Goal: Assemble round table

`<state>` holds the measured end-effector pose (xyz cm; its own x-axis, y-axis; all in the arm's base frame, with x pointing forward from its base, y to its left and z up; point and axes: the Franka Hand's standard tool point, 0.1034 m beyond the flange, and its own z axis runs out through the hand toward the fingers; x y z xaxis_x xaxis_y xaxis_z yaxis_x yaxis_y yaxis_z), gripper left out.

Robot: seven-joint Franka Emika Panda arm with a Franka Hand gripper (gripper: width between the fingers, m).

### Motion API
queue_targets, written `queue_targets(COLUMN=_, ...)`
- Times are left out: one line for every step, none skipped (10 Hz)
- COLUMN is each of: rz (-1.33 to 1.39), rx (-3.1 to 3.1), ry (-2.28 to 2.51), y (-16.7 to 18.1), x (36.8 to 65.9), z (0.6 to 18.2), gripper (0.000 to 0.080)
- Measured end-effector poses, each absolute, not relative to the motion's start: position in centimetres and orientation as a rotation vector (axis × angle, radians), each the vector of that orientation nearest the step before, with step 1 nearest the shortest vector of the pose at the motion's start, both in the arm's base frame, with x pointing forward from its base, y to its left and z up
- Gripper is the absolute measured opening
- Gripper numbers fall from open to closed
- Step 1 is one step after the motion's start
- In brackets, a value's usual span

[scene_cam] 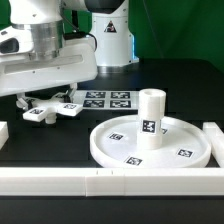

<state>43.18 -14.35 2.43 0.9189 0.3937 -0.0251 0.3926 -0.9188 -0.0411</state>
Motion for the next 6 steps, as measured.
queue_targets(rz=0.05, rx=-3.042, ry=-0.627, y=-14.16, x=43.26, z=2.45, gripper=0.0514)
queue_targets(rz=0.054, rx=-3.038, ry=-0.628, y=-14.09, x=43.32, z=2.52, gripper=0.0514)
queue_targets(rz=0.052, rx=-3.039, ry=-0.629, y=-14.13, x=43.43, z=2.56, gripper=0.0442)
queue_targets(rz=0.054, rx=-3.038, ry=-0.628, y=-14.12, x=43.35, z=2.49, gripper=0.0442)
queue_targets(rz=0.055, rx=-3.038, ry=-0.628, y=-14.11, x=43.34, z=2.49, gripper=0.0442)
queue_targets(rz=0.055, rx=-3.038, ry=-0.628, y=-14.11, x=43.34, z=2.48, gripper=0.0442)
